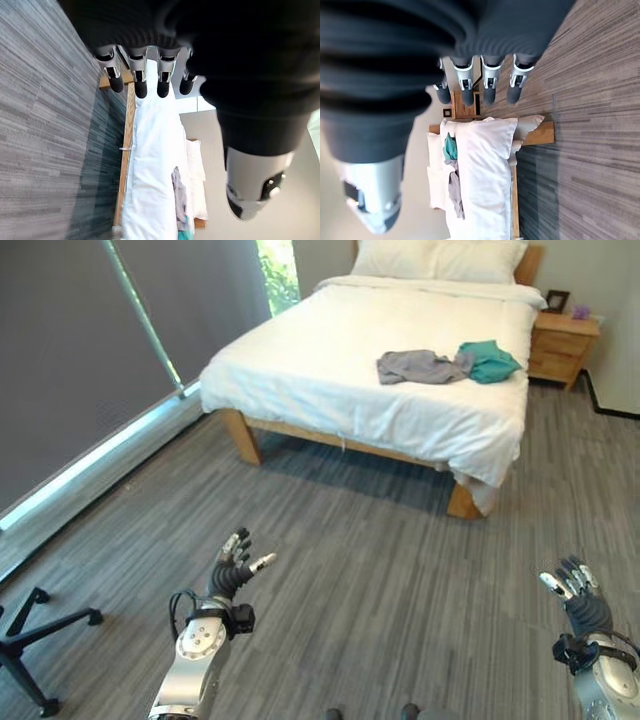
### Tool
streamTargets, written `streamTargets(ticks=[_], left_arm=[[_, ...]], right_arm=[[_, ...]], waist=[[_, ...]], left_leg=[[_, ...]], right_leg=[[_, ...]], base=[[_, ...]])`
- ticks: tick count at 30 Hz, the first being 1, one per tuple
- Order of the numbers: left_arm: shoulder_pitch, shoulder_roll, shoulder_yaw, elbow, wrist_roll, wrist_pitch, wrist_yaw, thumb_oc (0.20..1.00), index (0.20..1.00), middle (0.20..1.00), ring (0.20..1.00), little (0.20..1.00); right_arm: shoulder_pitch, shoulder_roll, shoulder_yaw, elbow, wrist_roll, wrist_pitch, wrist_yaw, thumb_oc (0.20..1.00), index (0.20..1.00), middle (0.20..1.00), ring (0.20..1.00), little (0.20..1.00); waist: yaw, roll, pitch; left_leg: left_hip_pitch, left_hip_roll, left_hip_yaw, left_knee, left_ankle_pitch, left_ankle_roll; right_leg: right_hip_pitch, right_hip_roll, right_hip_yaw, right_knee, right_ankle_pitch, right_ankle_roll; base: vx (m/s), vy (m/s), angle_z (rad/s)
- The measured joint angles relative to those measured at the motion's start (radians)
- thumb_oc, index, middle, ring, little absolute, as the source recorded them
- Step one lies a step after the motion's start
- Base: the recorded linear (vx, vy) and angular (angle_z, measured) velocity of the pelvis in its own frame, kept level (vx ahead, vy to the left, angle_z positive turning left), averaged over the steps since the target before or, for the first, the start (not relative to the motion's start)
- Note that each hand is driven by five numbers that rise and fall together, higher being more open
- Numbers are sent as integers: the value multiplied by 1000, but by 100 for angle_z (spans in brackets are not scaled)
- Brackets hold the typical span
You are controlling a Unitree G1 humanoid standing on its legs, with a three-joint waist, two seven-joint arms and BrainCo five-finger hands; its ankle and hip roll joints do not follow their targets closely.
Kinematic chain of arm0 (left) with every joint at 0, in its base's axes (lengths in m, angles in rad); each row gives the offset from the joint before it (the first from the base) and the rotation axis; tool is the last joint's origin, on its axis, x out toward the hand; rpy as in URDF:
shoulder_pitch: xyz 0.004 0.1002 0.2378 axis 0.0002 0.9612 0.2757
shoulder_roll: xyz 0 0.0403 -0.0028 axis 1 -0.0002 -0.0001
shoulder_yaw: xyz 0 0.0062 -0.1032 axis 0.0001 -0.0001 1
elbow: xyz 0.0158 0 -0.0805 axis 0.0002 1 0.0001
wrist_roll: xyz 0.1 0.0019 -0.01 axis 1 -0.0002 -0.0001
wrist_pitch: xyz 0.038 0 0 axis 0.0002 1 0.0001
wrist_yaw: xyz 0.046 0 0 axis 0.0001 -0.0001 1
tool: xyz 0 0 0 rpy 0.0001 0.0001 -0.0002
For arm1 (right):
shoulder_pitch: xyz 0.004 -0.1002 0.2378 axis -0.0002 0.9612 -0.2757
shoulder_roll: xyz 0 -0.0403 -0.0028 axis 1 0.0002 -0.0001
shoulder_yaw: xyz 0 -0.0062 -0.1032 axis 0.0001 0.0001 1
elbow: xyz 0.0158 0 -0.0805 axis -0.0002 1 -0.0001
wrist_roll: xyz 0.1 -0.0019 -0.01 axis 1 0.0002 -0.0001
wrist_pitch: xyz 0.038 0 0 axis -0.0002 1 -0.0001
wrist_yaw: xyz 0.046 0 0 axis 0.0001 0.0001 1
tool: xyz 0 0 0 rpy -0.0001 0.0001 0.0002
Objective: Pick up bed clothes into laundry basket.
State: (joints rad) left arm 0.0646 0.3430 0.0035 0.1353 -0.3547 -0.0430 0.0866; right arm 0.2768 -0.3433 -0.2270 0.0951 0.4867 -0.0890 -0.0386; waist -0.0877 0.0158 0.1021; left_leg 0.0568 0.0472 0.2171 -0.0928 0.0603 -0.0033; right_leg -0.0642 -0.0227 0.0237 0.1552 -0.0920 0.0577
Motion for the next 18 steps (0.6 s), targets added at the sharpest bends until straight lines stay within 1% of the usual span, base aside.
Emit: streamTargets(ticks=[1, 2, 3, 4, 5, 6, 7, 9, 10, 11, 12, 13, 14, 15, 16, 17, 18], left_arm=[[-29, 2, -9, 0, 0, 0, 4, 1000, 1000, 1000, 1000, 1000], [-37, 5, -8, -1, 0, -1, 5, 1000, 1000, 1000, 1000, 1000], [-55, 17, -14, -2, 1, -2, 11, 1000, 1000, 1000, 1000, 1000], [-68, 19, -15, 0, 2, -1, 13, 1000, 1000, 1000, 1000, 1000], [-86, 25, -22, -7, 4, -6, 16, 1000, 1000, 1000, 1000, 1000], [-100, 32, -31, 3, 5, -13, 14, 1000, 1000, 1000, 1000, 1000], [-101, 31, -39, 2, 6, -13, 12, 1000, 1000, 1000, 1000, 1000], [-104, 30, -48, -3, 7, -15, 5, 1000, 1000, 1000, 1000, 1000], [-103, 29, -57, -5, 6, -25, -3, 1000, 1000, 1000, 1000, 1000], [-116, 42, -71, 4, 6, -38, -11, 1000, 1000, 1000, 1000, 1000], [-129, 50, -69, 21, 6, -42, -13, 1000, 1000, 1000, 1000, 1000], [-150, 40, -65, 66, 6, -40, -14, 1000, 1000, 1000, 1000, 1000], [-149, 11, -62, 105, 7, -25, -15, 1000, 1000, 1000, 1000, 1000], [-138, -13, -80, 102, 7, -21, -19, 1000, 1000, 1000, 1000, 1000], [-133, -18, -91, 98, 7, -22, -26, 1000, 1000, 1000, 1000, 1000], [-112, -15, -101, 79, 7, -23, -34, 1000, 1000, 1000, 1000, 1000], [-106, -8, -104, 69, 7, -25, -36, 1000, 1000, 1000, 1000, 1000]], right_arm=[[-23, 8, 4, 4, 4, -3, 1, 1000, 1000, 1000, 1000, 1000], [-29, 9, 8, 5, 4, -4, 1, 1000, 1000, 1000, 1000, 1000], [-38, 11, 14, 6, 5, -6, 2, 1000, 1000, 1000, 1000, 1000], [-39, 12, 15, 7, 5, -12, 2, 1000, 1000, 1000, 1000, 1000], [-50, 16, 23, 11, 9, -20, 3, 1000, 1000, 1000, 1000, 1000], [-51, 17, 42, 20, 27, -22, 5, 1000, 1000, 1000, 1000, 1000], [-44, 19, 49, 21, 29, -20, 6, 1000, 1000, 1000, 1000, 1000], [-37, 22, 50, 25, 42, -19, 10, 1000, 1000, 1000, 1000, 1000], [-30, 45, 46, 26, 61, -20, 23, 1000, 1000, 1000, 1000, 1000], [-11, 92, 47, 21, 72, -21, 28, 1000, 1000, 1000, 1000, 1000], [-9, 94, 69, 1, 74, -22, 32, 1000, 1000, 1000, 1000, 1000], [-27, 71, 89, 5, 72, -22, 46, 1000, 1000, 1000, 1000, 1000], [-47, 64, 98, 26, 72, -7, 49, 1000, 1000, 1000, 1000, 1000], [-35, 64, 98, 27, 71, -3, 47, 1000, 1000, 1000, 1000, 1000], [-23, 62, 99, 26, 71, -3, 48, 1000, 1000, 1000, 1000, 1000], [4, 63, 99, 33, 71, -3, 55, 1000, 1000, 1000, 1000, 1000], [-5, 56, 98, 41, 71, -5, 58, 1000, 1000, 1000, 1000, 1000]], waist=[[4, -10, 15], [5, -16, 20], [-8, -27, 43], [-23, -28, 58], [-26, -25, 87], [-35, -22, 108], [-49, -19, 107], [-51, -12, 106], [-54, -3, 92], [-85, -49, 74], [-101, -74, 77], [-102, -69, 96], [-108, -48, 104], [-104, -20, 100], [-102, -12, 90], [-105, -37, 69], [-102, -41, 71]], left_leg=[[1, 0, 29, -5, -6, 12], [5, 0, 46, -5, -8, 13], [19, -3, 62, -5, -14, 17], [25, -3, 62, -5, -15, 19], [29, 7, 67, 8, -28, 28], [30, 13, 74, 24, -36, 29], [28, 14, 74, 25, -37, 30], [20, 19, 78, 25, -37, 30], [-12, 30, 70, 16, -54, 4], [-48, -14, 60, 52, -91, -1], [-81, -11, 78, 192, -124, 3], [-98, 16, 71, 287, -197, -17], [-87, 37, 53, 301, -215, -42], [-83, 82, 52, 297, -219, -53], [-81, 103, 37, 284, -218, -60], [-38, 141, 15, 259, -198, -123], [-63, 164, -21, 366, -209, -151]], right_leg=[[-49, -4, 2, 84, -8, 23], [-68, -10, -5, 114, -12, 30], [-102, -19, -24, 190, 0, 70], [-124, -14, -29, 234, 47, 74], [-198, -12, -26, 364, 82, 134], [-271, -25, -34, 465, 84, 177], [-287, -48, -48, 462, 72, 172], [-291, -91, -64, 387, 64, 172], [-274, -140, -98, 216, 37, 152], [-243, -206, -92, 18, 14, 176], [-214, -247, -79, -68, 16, 212], [-183, -254, -109, -106, 115, 223], [-186, -247, -108, -78, 147, 224], [-192, -227, -164, -35, 158, 197], [-184, -210, -174, -15, 151, 187], [-189, -183, -182, 57, 120, 154], [-173, -156, -210, 78, 116, 127]], base=[[-1, 37, -58], [29, 87, -70], [88, 52, -42], [202, 44, -47], [292, -39, -40], [238, -37, -31], [323, -71, -7], [521, -155, 10], [647, -248, 52], [668, -290, 73], [500, -247, 63], [501, -265, 13], [546, -313, -3], [393, -241, 6], [520, -444, 34], [463, -488, 44], [648, -702, 34]])
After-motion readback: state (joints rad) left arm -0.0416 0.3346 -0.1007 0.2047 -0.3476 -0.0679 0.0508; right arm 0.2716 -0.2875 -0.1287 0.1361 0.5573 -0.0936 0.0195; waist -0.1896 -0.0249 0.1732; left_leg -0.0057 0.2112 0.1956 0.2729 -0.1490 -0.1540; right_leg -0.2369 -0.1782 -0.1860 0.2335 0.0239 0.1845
